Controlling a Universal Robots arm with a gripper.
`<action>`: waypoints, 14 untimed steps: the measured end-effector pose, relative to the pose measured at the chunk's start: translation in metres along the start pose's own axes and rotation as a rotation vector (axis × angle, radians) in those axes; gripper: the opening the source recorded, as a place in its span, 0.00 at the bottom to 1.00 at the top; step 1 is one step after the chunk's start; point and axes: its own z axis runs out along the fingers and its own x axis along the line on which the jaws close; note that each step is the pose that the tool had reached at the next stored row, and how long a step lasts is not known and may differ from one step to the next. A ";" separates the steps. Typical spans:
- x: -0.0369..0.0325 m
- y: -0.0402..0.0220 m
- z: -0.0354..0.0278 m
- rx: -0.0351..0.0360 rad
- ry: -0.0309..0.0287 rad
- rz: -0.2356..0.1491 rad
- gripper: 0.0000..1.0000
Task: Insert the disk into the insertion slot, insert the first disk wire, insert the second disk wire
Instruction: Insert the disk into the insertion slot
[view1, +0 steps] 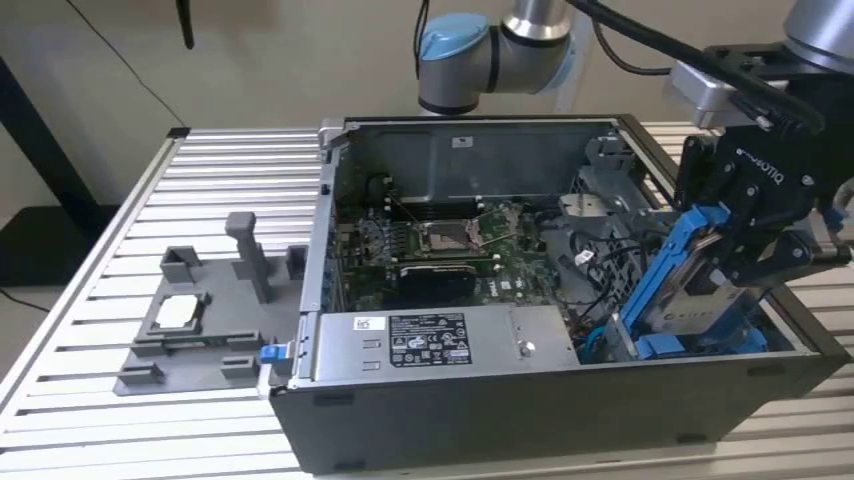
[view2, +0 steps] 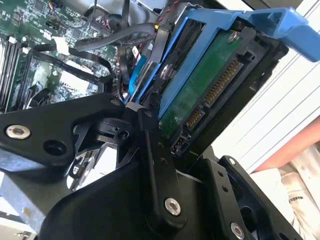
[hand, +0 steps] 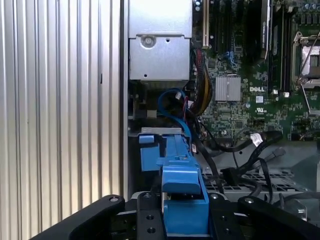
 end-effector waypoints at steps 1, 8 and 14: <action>0.0000 0.0000 0.0017 0.0000 0.0000 0.000 0.33; 0.0001 -0.0003 0.0092 0.0000 0.0004 0.000 0.33; 0.0000 -0.0002 0.0062 0.0000 -0.0004 0.000 0.41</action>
